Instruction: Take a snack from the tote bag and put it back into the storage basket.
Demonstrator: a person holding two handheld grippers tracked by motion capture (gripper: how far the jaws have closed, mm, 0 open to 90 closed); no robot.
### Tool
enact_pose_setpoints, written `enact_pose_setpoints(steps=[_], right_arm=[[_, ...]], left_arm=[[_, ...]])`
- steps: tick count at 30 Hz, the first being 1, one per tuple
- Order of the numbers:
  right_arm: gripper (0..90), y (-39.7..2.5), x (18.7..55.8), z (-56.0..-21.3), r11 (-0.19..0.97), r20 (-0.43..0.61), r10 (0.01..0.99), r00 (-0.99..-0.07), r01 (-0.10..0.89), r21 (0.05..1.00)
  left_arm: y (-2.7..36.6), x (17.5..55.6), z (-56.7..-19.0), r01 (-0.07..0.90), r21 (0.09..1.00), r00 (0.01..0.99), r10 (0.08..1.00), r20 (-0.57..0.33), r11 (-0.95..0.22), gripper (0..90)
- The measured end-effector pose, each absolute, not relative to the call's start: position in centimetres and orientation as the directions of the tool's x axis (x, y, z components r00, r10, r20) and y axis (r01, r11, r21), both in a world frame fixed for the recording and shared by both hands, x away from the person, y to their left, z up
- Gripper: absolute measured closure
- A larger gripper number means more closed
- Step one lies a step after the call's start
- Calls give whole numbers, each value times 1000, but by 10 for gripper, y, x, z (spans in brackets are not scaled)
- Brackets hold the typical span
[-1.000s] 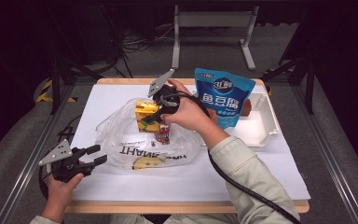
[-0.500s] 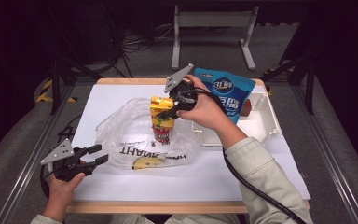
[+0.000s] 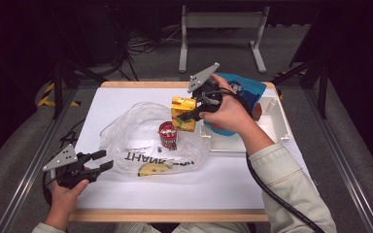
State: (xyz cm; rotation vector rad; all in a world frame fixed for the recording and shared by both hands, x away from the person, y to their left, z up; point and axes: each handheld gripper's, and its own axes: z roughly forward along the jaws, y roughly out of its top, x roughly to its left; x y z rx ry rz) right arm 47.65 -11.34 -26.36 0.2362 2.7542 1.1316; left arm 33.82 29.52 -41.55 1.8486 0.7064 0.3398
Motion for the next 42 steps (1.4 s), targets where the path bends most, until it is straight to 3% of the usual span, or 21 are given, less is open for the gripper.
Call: enact_pose_setpoints(steps=[42], right_arm=[[555,-202,478,-268,700,-125,354,-927,175,692]], left_arm=[[290,343,-415,308,916,791,604,-96,-258,468]])
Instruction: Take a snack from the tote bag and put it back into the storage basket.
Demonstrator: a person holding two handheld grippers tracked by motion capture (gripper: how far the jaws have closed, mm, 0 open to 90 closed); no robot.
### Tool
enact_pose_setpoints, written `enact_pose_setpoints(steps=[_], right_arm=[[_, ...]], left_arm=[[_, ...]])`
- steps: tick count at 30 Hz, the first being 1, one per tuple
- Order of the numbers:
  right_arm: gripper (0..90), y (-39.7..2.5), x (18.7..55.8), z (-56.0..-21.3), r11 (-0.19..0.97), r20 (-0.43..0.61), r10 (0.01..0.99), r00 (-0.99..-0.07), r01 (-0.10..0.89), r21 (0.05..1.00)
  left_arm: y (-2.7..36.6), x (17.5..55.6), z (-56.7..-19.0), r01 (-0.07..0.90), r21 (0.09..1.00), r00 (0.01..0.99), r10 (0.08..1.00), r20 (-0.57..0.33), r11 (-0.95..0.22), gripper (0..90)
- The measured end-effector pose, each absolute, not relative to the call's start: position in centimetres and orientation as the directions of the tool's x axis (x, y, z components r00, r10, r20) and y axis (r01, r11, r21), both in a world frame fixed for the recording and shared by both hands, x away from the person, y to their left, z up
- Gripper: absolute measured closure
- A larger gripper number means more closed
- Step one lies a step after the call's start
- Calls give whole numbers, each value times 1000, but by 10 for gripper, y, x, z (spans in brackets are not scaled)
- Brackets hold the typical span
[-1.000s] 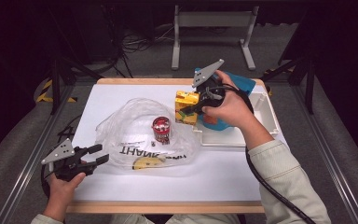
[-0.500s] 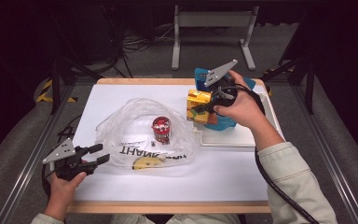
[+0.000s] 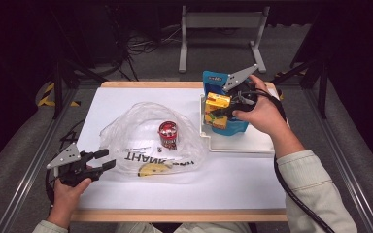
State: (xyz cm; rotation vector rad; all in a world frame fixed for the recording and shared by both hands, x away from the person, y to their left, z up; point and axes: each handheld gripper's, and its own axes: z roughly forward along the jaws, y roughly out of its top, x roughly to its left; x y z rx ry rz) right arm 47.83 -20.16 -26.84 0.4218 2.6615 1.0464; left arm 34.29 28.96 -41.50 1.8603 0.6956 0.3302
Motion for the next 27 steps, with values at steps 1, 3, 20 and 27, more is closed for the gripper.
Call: enact_pose_setpoints(steps=[1,3,20,27], right_arm=[[555,-202,478,-268,700,-125,354,-927,175,692],[555,-204,478,-271,702,-127,355,-926,174,691],[555,-215,483,-293,722,-149,342,-928,157,674],[555,-214,484,-304,727,-145,331,-932,154,669]], left_arm=[[290,343,-415,307,916,791,605,-95,-257,468],[290,343,-415,308,916,791,605,-97,-256,468],[290,343,-415,307,916,792,603,-95,-259,468],[291,342,-415,311,914,789,607,-96,-260,468]])
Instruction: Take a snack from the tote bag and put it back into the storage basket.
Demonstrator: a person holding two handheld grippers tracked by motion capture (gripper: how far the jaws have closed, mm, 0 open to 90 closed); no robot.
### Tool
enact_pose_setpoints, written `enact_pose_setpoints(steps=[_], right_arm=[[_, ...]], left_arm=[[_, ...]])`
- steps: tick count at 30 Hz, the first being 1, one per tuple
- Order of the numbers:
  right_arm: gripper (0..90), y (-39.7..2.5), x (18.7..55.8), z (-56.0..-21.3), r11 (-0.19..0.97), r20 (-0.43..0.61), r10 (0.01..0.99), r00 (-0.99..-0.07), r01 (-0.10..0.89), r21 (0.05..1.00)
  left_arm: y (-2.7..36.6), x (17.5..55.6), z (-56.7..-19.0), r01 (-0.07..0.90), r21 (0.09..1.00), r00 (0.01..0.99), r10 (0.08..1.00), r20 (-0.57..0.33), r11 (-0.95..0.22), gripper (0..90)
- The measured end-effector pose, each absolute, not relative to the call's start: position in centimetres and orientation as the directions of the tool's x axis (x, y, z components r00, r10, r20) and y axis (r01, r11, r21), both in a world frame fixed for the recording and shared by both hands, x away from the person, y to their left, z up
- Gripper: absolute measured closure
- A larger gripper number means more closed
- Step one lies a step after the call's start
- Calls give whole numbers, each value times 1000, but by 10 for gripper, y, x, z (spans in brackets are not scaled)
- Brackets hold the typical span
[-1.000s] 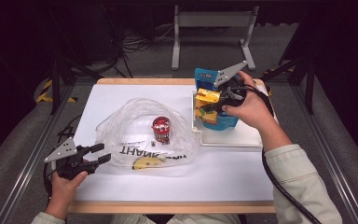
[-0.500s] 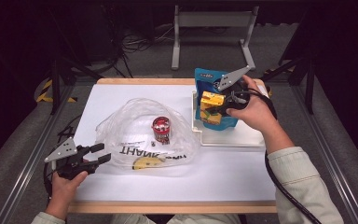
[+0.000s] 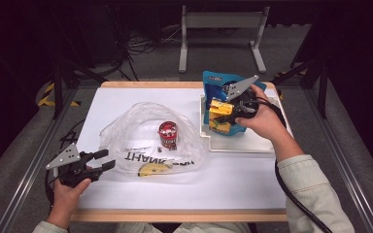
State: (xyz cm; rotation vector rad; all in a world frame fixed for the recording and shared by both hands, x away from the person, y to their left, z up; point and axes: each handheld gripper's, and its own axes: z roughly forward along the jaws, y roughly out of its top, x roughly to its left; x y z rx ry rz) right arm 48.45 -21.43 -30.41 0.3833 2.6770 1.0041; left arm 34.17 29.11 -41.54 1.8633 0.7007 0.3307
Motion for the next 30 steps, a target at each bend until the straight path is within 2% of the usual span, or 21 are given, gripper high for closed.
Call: enact_pose_setpoints(steps=[30], right_arm=[[554,-208,493,-354,752,-123,319,-940,172,636]], left_arm=[[292,341,-416,312,915,787,609,-99,-256,468]])
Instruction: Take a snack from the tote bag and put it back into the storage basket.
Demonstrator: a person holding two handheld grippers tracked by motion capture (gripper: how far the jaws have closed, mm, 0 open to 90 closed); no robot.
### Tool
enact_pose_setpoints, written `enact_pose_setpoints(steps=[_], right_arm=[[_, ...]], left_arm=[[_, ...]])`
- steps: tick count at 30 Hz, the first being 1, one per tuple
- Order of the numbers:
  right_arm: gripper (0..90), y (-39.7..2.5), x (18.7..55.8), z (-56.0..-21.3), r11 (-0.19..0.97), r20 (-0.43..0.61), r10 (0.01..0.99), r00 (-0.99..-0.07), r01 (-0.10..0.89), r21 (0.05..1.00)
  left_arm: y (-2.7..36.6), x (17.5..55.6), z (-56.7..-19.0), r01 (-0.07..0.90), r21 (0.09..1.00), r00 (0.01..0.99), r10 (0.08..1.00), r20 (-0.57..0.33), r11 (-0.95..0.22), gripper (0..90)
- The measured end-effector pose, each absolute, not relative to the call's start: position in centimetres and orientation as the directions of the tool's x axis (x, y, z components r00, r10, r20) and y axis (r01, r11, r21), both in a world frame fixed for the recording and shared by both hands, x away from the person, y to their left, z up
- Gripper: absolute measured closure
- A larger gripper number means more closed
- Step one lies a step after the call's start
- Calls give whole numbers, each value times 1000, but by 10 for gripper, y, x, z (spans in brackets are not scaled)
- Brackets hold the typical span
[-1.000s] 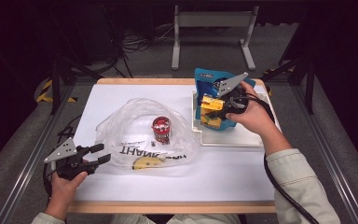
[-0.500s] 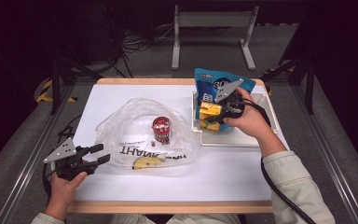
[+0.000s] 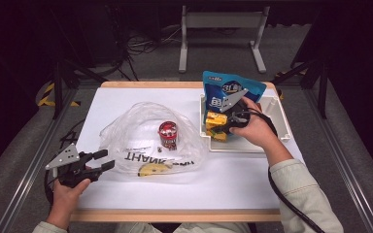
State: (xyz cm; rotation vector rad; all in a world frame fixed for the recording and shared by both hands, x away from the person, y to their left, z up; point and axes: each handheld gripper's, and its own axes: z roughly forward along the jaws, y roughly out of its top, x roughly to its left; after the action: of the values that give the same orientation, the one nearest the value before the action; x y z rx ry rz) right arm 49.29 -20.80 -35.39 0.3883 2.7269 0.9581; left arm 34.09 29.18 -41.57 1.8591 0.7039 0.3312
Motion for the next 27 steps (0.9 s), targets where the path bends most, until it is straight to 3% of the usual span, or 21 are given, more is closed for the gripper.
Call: enact_pose_setpoints(steps=[27], right_arm=[[535,-208,495,-373,737,-103,340,-935,197,647]], left_arm=[[291,341,-416,316,914,787,609,-102,-255,468]])
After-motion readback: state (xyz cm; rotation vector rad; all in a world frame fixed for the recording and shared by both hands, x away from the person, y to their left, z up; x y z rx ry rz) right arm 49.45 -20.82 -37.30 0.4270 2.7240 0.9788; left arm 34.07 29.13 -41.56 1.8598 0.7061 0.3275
